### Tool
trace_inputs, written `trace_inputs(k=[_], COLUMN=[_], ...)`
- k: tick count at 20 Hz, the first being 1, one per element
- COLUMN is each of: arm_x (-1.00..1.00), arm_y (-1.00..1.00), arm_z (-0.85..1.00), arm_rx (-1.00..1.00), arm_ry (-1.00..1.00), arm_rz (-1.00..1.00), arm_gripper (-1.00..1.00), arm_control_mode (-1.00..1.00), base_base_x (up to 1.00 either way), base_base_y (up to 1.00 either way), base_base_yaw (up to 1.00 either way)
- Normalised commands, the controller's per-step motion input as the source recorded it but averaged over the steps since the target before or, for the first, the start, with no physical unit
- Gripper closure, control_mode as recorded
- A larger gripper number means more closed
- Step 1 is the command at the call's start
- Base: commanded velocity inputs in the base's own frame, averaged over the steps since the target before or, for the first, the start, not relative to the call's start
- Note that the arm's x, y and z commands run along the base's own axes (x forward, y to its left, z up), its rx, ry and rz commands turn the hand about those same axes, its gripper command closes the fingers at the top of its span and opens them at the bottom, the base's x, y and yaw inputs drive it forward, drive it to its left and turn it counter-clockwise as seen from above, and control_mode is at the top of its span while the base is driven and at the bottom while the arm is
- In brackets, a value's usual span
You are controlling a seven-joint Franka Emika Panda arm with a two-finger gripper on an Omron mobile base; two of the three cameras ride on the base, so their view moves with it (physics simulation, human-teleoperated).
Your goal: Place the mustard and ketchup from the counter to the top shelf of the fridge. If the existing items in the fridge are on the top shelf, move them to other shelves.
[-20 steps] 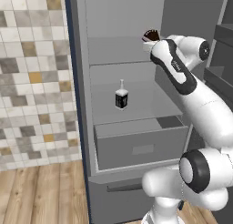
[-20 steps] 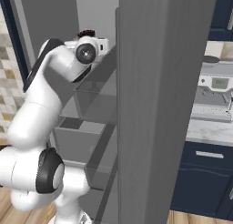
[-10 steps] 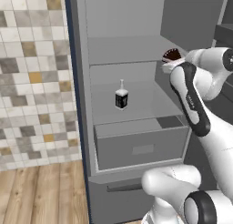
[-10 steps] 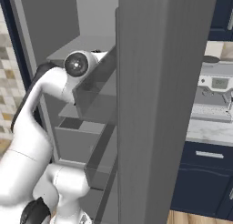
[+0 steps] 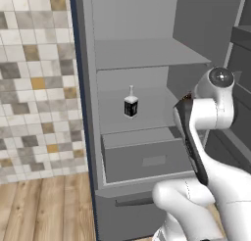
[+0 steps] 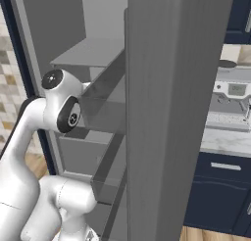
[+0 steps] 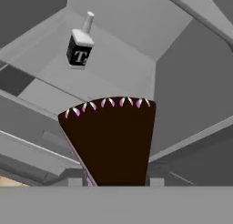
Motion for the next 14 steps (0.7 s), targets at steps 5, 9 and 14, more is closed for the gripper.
trace_inputs(k=[5,9,14], arm_x=[0.40,0.72,0.76], arm_y=[-0.07,-0.01,0.00], arm_z=[-0.48,-0.45,-0.28], arm_rx=[0.02,0.12,0.14], arm_ry=[0.15,0.04,0.02], arm_rz=[-0.16,-0.20,-0.08], arm_gripper=[1.00,1.00,1.00], arm_control_mode=[-1.00,-1.00,-1.00], base_base_x=[0.00,0.00,0.00], base_base_y=[0.00,0.00,0.00], base_base_yaw=[0.00,0.00,0.00])
